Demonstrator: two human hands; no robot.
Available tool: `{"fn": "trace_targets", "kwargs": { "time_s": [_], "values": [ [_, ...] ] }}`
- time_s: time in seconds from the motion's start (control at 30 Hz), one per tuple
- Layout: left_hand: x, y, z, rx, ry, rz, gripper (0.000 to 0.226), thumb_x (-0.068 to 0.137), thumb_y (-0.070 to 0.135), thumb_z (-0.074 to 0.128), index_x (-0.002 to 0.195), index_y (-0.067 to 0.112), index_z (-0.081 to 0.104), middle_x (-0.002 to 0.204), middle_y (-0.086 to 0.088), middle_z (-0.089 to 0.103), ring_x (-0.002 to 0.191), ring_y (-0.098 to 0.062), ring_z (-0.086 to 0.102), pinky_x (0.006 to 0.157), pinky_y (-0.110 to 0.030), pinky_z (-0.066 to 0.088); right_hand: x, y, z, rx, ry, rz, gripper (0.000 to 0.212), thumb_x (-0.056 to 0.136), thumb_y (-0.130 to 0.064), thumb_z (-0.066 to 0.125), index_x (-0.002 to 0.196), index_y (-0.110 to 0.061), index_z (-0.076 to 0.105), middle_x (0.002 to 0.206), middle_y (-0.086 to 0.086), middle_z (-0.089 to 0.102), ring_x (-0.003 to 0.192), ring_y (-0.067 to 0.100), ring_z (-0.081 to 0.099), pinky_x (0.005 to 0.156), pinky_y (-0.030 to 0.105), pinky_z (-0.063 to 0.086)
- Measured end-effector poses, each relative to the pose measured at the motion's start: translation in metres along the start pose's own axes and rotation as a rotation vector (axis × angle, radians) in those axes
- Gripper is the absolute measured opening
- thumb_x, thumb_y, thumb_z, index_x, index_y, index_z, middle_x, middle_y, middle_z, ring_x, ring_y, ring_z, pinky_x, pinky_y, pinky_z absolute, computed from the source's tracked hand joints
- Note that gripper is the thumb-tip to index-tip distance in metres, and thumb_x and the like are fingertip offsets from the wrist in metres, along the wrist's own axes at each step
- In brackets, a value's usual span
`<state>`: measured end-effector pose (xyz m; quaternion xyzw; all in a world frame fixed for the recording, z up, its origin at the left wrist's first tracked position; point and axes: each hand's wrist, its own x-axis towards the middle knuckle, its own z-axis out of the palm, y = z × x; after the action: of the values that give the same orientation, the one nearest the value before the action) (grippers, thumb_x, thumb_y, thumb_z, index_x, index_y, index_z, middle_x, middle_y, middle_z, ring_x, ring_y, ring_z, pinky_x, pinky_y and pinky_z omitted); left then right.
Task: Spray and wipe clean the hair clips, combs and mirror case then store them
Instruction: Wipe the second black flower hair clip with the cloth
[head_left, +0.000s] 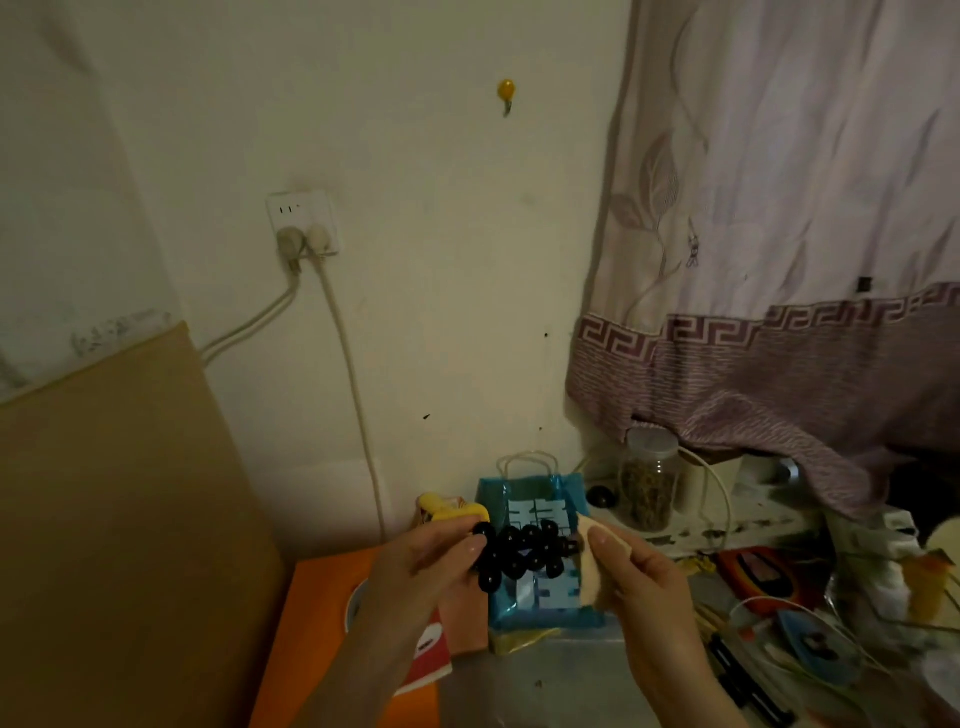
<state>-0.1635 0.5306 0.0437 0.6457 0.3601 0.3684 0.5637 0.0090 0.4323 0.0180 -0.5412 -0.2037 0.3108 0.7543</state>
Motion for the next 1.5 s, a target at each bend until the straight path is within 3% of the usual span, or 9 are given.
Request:
{"fn": "trace_targets", "kwargs": {
  "time_s": [0.17, 0.37, 0.5, 0.6, 0.73, 0.87, 1.2, 1.3, 1.5],
  "values": [
    [-0.002, 0.007, -0.002, 0.002, 0.01, 0.018, 0.023, 0.081, 0.018, 0.071, 0.084, 0.04, 0.076, 0.093, 0.007, 0.075, 0.086, -0.014, 0.072, 0.079, -0.033, 0.058, -0.003, -0.019, 0.004, -0.113, -0.005, -0.215, 0.017, 0.088, -0.011, 0.062, 0.095, -0.022, 0.072, 0.094, 0.001, 0.074, 0.085, 0.013, 0.069, 0.066, 0.026, 0.052],
    [-0.002, 0.019, 0.003, -0.014, -0.009, 0.05, 0.023, 0.076, 0.02, 0.073, 0.077, 0.043, 0.076, 0.086, 0.01, 0.075, 0.079, -0.009, 0.072, 0.063, -0.019, 0.056, -0.006, -0.051, 0.022, -0.331, -0.175, -0.447, 0.02, 0.077, -0.028, 0.068, 0.094, -0.039, 0.07, 0.095, -0.021, 0.072, 0.095, -0.004, 0.065, 0.078, 0.016, 0.054],
    [-0.001, 0.026, 0.008, -0.025, -0.023, 0.075, 0.02, 0.076, 0.015, 0.074, 0.084, 0.033, 0.078, 0.08, 0.004, 0.076, 0.075, -0.009, 0.072, 0.058, -0.013, 0.052, -0.009, -0.06, 0.035, -0.504, -0.289, -0.518, 0.031, 0.081, -0.014, 0.073, 0.098, -0.039, 0.068, 0.091, -0.026, 0.068, 0.09, -0.012, 0.062, 0.076, 0.007, 0.046],
    [0.001, 0.029, 0.01, -0.015, -0.035, 0.097, 0.017, 0.077, 0.019, 0.075, 0.081, 0.035, 0.078, 0.079, 0.0, 0.075, 0.076, -0.012, 0.072, 0.062, -0.014, 0.053, -0.01, -0.059, 0.041, -0.547, -0.306, -0.483, 0.028, 0.081, -0.01, 0.073, 0.101, -0.028, 0.073, 0.082, -0.019, 0.069, 0.075, -0.012, 0.062, 0.069, 0.008, 0.047],
    [0.006, 0.027, 0.01, -0.048, -0.031, 0.086, 0.013, 0.07, 0.03, 0.077, 0.082, 0.033, 0.079, 0.085, 0.0, 0.075, 0.081, -0.015, 0.073, 0.065, -0.019, 0.055, -0.01, -0.062, 0.042, -0.526, -0.309, -0.462, 0.029, 0.08, -0.009, 0.074, 0.092, -0.035, 0.071, 0.087, -0.014, 0.072, 0.084, -0.007, 0.065, 0.075, 0.009, 0.048],
    [0.013, 0.022, 0.01, -0.07, -0.052, 0.098, 0.041, 0.052, 0.048, 0.079, 0.087, 0.028, 0.079, 0.093, -0.005, 0.075, 0.089, -0.018, 0.072, 0.079, -0.03, 0.058, -0.009, -0.066, 0.042, -0.53, -0.306, -0.459, 0.031, 0.077, -0.008, 0.077, 0.08, -0.038, 0.07, 0.078, -0.014, 0.073, 0.08, -0.003, 0.066, 0.07, 0.009, 0.048],
    [0.013, 0.039, 0.007, -0.118, -0.08, 0.085, 0.013, 0.079, 0.012, 0.073, 0.083, 0.022, 0.08, 0.088, -0.008, 0.075, 0.084, -0.022, 0.073, 0.067, -0.031, 0.058, -0.002, -0.078, 0.031, -0.594, -0.412, -0.384, 0.025, 0.075, -0.015, 0.079, 0.079, -0.039, 0.073, 0.081, -0.013, 0.075, 0.082, 0.001, 0.068, 0.075, 0.015, 0.052],
    [0.013, 0.052, 0.007, -0.166, -0.073, 0.104, 0.011, 0.076, 0.014, 0.072, 0.085, 0.014, 0.079, 0.086, -0.011, 0.075, 0.079, -0.025, 0.073, 0.056, -0.026, 0.056, 0.001, -0.086, 0.034, -0.555, -0.406, -0.435, 0.025, 0.076, -0.013, 0.078, 0.08, -0.037, 0.074, 0.082, -0.014, 0.075, 0.082, 0.001, 0.068, 0.074, 0.014, 0.052],
    [0.021, 0.084, 0.003, -0.151, -0.007, 0.295, 0.024, 0.059, 0.037, 0.071, 0.079, 0.025, 0.079, 0.085, -0.007, 0.076, 0.083, -0.023, 0.073, 0.072, -0.035, 0.057, 0.008, -0.109, 0.048, -0.497, -0.398, -0.559, 0.019, 0.078, -0.016, 0.075, 0.087, -0.033, 0.074, 0.085, -0.017, 0.074, 0.082, 0.0, 0.068, 0.075, 0.017, 0.053]
  ]
}}
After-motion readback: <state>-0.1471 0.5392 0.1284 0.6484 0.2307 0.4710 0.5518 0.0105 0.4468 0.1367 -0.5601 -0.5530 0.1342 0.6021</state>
